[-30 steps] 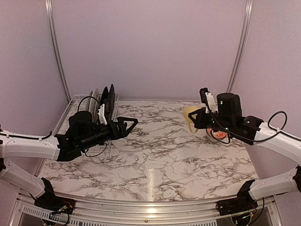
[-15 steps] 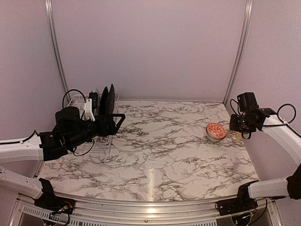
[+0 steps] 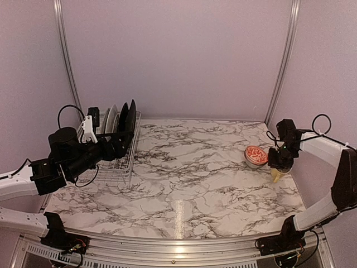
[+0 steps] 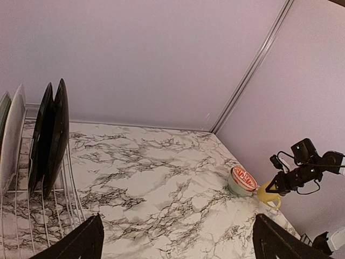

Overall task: Unload the mixed dishes from the dish rack
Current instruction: Place the cup at the center of the board.

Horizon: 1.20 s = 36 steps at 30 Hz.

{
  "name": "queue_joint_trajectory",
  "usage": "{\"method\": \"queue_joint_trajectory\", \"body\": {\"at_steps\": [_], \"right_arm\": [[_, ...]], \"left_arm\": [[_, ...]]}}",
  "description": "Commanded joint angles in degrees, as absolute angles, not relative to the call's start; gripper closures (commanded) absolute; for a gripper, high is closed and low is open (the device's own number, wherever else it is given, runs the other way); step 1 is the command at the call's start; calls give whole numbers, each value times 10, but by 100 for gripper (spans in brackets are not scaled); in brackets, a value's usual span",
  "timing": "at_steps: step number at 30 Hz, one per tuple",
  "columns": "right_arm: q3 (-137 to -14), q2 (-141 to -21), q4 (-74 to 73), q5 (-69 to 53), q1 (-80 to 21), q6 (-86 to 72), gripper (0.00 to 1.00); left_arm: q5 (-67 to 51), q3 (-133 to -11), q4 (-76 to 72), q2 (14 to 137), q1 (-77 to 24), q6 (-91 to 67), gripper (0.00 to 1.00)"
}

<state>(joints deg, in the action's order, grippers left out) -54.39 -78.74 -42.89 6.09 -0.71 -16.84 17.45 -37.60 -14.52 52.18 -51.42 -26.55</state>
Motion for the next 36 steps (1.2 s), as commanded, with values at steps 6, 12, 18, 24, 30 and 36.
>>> {"method": "queue_joint_trajectory", "body": {"at_steps": [6,12,18,24,30,36], "right_arm": [[-542,-802,-395,50,-6,-159,100],[-539,-806,-380,36,-6,-156,97],[-533,-800,-369,31,-6,-155,93],[-532,-786,-366,45,-6,-152,76],[-548,-768,-374,50,-6,-149,68],[-566,-714,-375,9,-6,-130,50]], "left_arm": [[194,-359,-109,493,-512,-257,1],[204,-359,-95,474,-512,-254,1],[208,-366,-85,473,-512,-251,1],[211,-378,-72,475,-512,-248,1],[217,-390,-63,475,-512,-245,1],[235,-412,-34,474,-512,-234,1]]}}
